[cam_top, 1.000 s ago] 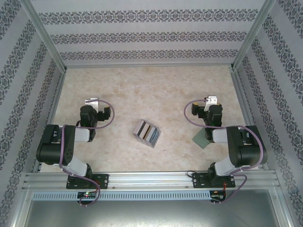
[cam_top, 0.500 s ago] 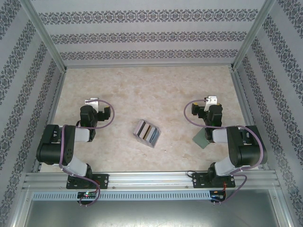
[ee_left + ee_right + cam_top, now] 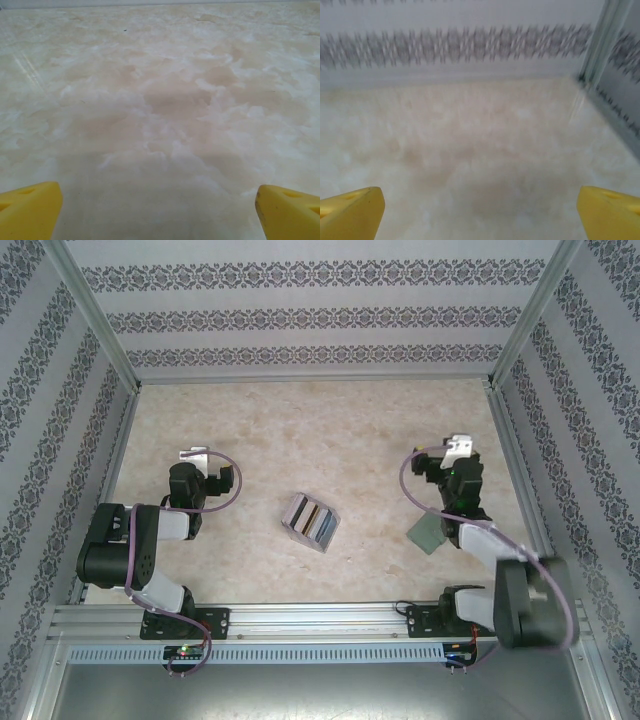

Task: Put the credit cards into the card holder
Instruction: Move the storage box to the center of the table.

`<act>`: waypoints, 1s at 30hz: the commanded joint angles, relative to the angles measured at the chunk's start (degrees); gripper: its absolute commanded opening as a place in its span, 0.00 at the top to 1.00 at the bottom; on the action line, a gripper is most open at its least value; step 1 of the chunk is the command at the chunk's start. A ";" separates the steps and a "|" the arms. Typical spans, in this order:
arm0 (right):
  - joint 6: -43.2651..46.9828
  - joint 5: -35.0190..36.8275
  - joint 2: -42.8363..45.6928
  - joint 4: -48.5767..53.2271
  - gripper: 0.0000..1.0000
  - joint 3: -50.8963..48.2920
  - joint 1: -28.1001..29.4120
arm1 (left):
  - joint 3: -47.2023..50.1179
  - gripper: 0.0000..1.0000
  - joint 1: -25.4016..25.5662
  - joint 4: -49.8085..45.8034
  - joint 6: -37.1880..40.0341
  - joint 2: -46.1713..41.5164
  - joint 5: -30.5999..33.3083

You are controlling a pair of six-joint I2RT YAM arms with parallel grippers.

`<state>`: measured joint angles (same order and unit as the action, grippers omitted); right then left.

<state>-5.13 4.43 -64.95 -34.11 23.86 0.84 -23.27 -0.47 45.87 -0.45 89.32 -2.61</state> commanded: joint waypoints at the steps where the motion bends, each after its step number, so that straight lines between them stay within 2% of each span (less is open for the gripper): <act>1: -11.44 8.39 8.38 15.59 0.02 4.61 -0.80 | -0.96 0.00 -0.06 0.63 0.45 0.04 -0.51; 3: -20.09 13.59 12.26 27.96 0.02 7.90 -0.97 | -0.94 0.00 -0.12 0.63 0.45 -0.02 -0.44; 5: -26.13 14.68 14.47 33.86 0.02 8.25 -1.59 | -0.94 0.00 -0.06 0.63 0.42 -0.03 -0.51; 9: -34.10 3.58 16.78 45.59 0.02 8.91 -2.62 | -0.99 0.01 -0.15 0.77 0.44 -0.07 -0.61; 11: -36.42 -3.29 16.44 47.92 0.04 7.61 -2.18 | -1.66 0.00 0.49 -2.64 1.67 -2.89 -1.30; 12: -37.52 -7.64 16.09 47.77 0.07 6.77 -1.88 | -2.39 0.00 1.11 -6.91 1.70 -5.78 0.35; 13: -39.26 -12.91 15.71 46.53 0.12 5.64 -1.08 | -4.88 0.00 1.61 -15.14 -0.22 -9.67 3.36; 15: -42.95 -19.43 14.24 45.95 0.15 4.71 3.15 | -10.53 0.00 1.68 -31.33 -7.68 -16.13 5.59; 18: -48.47 -19.46 11.03 46.39 0.18 4.08 14.98 | -17.25 0.01 1.62 -47.63 -15.73 -23.03 -1.42; 21: -54.49 -17.93 5.94 45.13 0.19 4.87 26.25 | -25.59 0.00 1.37 -68.37 -34.83 -27.11 -2.56; 22: -54.51 -18.18 3.69 44.98 0.17 6.29 29.43 | -27.82 0.01 1.12 -72.02 -36.13 -27.65 -5.50; 23: -52.62 -18.22 1.40 44.65 0.15 7.83 32.82 | -29.17 0.00 1.10 -73.83 -33.81 -27.99 -10.11; 26: -42.44 -13.97 -4.91 48.20 0.13 13.45 41.38 | -30.63 0.00 1.17 -76.99 -30.79 -26.84 -22.69; 29: -37.17 -13.84 -9.48 53.54 0.11 17.74 46.07 | -30.40 0.00 2.39 -77.97 -31.11 -22.74 -38.35; 30: -36.21 -14.11 -9.89 53.67 0.11 17.91 47.47 | -30.26 0.00 3.26 -78.53 -30.77 -21.52 -40.97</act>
<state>-47.31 -11.09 -73.69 14.68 39.27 45.91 -54.17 1.17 -23.00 -29.10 64.55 -27.05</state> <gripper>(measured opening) 0.890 0.996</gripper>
